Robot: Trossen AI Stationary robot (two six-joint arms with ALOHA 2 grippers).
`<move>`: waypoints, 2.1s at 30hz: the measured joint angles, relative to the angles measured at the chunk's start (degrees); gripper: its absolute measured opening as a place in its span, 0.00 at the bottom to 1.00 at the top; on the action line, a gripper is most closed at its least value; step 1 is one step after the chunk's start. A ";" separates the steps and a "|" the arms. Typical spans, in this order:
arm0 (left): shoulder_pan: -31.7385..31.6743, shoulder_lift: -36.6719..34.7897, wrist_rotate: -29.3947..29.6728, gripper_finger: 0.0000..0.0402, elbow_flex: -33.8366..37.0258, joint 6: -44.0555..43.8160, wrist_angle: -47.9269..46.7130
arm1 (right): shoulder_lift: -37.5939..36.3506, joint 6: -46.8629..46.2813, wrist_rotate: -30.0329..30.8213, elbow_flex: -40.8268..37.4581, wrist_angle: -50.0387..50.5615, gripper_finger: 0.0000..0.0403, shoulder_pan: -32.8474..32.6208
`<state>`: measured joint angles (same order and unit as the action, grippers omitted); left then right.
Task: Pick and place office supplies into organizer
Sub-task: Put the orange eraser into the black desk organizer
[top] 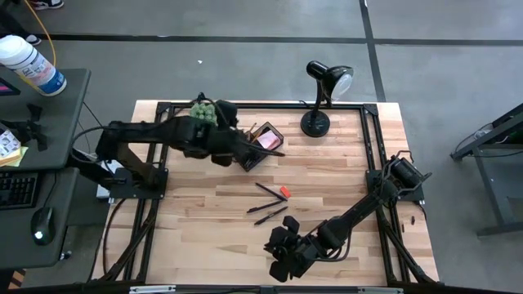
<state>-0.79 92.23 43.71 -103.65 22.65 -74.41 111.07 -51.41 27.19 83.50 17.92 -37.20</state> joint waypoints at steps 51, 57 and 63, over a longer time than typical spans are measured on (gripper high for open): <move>16.59 -25.50 -22.21 0.45 50.43 -10.29 61.64 | -18.93 8.71 -1.00 0.00 34.34 0.00 12.63; 9.69 -26.87 -31.11 0.45 53.48 -7.35 67.35 | -19.36 16.19 -8.39 0.00 25.10 0.00 20.96; 6.15 -28.45 -36.95 0.45 53.50 -4.16 66.33 | -19.37 18.45 -17.89 0.00 23.40 0.00 27.59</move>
<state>5.36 63.78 6.76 -50.15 18.48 -8.08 91.70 -32.96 9.30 83.50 41.32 -9.61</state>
